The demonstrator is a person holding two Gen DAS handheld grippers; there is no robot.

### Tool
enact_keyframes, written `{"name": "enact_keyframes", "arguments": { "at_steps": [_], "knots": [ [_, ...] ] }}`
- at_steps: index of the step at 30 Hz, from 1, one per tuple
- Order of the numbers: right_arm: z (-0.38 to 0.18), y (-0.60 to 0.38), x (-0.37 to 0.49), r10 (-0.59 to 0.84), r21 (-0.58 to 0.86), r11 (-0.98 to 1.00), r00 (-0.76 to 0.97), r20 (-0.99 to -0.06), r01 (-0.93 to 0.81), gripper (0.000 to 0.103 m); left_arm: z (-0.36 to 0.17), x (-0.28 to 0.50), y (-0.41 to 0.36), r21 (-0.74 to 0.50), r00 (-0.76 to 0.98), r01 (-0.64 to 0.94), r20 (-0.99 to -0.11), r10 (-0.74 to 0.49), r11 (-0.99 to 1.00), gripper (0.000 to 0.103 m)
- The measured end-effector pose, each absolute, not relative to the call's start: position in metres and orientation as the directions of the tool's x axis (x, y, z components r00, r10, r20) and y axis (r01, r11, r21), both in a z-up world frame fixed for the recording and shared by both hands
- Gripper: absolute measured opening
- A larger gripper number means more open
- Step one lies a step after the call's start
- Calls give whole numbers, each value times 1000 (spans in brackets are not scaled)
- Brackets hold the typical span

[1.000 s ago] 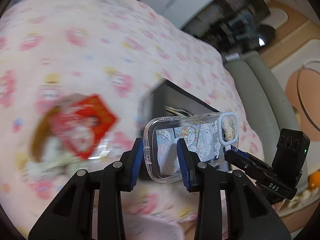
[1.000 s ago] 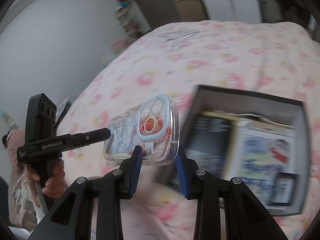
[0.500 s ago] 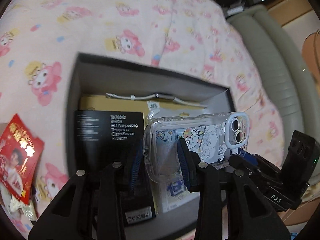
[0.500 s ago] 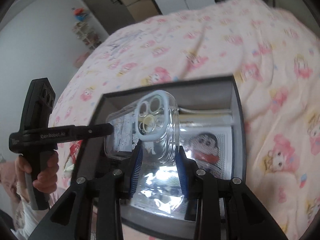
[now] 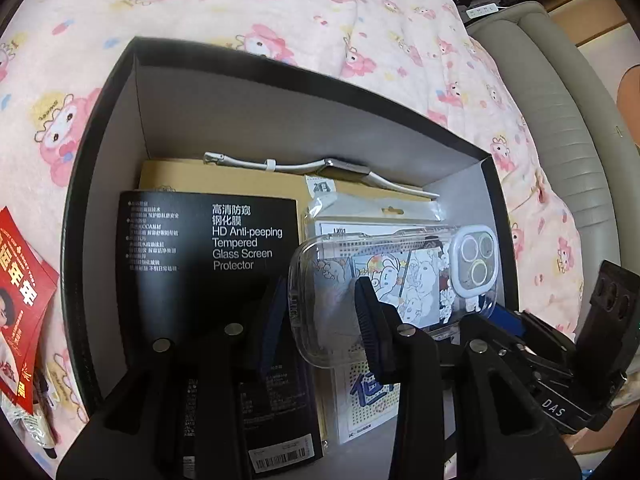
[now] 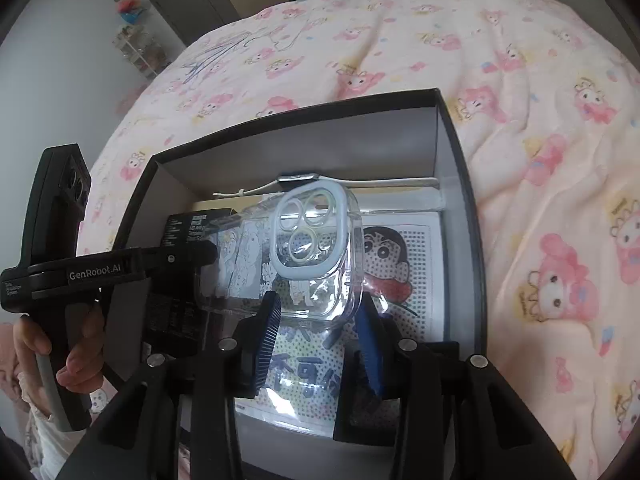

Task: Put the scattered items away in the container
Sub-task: 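Lower the phone case upright in front of the bead-art kit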

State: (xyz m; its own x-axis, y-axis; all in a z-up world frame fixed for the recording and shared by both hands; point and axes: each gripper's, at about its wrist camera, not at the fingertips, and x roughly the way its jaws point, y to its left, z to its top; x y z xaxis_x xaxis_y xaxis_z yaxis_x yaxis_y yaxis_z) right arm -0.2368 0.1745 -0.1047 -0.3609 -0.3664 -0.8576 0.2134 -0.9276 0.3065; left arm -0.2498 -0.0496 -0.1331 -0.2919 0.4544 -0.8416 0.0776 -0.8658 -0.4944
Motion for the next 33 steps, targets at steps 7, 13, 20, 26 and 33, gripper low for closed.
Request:
{"name": "enact_keyframes", "arguments": {
  "at_steps": [7,13,20,26,33],
  "knots": [
    [-94,170,-229,-269,184,-957,-449,-852,225,34,-132,-247,-54,-509,-296,82,-833,467,-857,35],
    [-69,164,-216,-255,132,-955,-503,-826,267,34,-125,-242,-60,-516,-321,93,-825,465,-852,34],
    [-107,146,-263,-344,266,-923,-285,-895,278,33,-134,-255,-50,-516,-264,88,-837,480,-852,34],
    [-106,163,-262,-300,226,-944,-343,-890,238,33,-136,-264,-37,-613,-205,34,-778,595,-790,34],
    [-112,150,-254,-358,264,-913,-304,-883,310,33,-129,-249,-45,-494,-265,57,-845,464,-867,19]
  ]
}}
